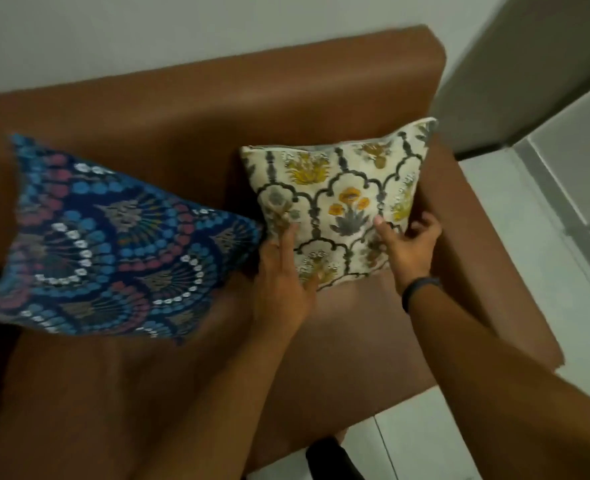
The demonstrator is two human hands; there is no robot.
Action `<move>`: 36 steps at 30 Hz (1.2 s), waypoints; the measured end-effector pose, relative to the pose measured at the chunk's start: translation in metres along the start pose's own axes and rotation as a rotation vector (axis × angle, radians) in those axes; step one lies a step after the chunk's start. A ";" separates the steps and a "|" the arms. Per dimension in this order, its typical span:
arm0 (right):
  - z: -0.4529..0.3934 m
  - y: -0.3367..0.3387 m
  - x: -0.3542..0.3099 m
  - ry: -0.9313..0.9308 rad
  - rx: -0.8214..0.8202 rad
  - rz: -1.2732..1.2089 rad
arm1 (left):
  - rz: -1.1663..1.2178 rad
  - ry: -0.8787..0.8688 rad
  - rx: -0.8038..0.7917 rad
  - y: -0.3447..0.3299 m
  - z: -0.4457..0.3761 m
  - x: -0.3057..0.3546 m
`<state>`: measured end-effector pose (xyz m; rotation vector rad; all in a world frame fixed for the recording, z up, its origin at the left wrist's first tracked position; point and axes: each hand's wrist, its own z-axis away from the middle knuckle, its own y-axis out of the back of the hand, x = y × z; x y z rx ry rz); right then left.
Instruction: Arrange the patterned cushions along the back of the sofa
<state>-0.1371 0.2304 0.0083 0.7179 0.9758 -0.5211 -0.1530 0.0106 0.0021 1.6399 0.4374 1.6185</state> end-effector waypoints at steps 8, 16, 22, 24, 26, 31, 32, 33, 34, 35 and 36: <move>-0.085 -0.007 -0.023 -0.014 -0.356 0.102 | -0.005 0.311 -0.002 -0.013 -0.091 0.017; -0.057 -0.002 -0.062 0.333 -0.253 0.384 | 0.344 0.307 0.140 -0.024 -0.066 0.020; -0.052 0.006 -0.129 0.597 -0.096 0.750 | 0.654 0.385 0.114 -0.045 -0.073 0.045; -0.065 0.008 -0.131 0.558 -0.125 0.800 | 0.672 0.426 0.111 -0.055 -0.083 0.053; -0.077 0.012 -0.124 0.503 -0.166 0.807 | 0.668 0.458 0.121 -0.063 -0.089 0.055; -0.085 0.007 -0.104 0.500 -0.172 0.803 | 0.616 0.456 0.149 -0.075 -0.092 0.038; -0.083 0.007 -0.104 0.494 -0.160 0.807 | 0.603 0.470 0.139 -0.072 -0.090 0.040; -0.082 0.008 -0.102 0.498 -0.163 0.810 | 0.605 0.472 0.128 -0.069 -0.089 0.039; -0.079 0.010 -0.103 0.496 -0.170 0.817 | 0.589 0.475 0.122 -0.063 -0.086 0.043; -0.078 0.011 -0.102 0.495 -0.190 0.810 | 0.571 0.464 0.127 -0.058 -0.084 0.041; -0.074 0.013 -0.105 0.492 -0.187 0.841 | 0.508 0.476 0.138 -0.048 -0.080 0.048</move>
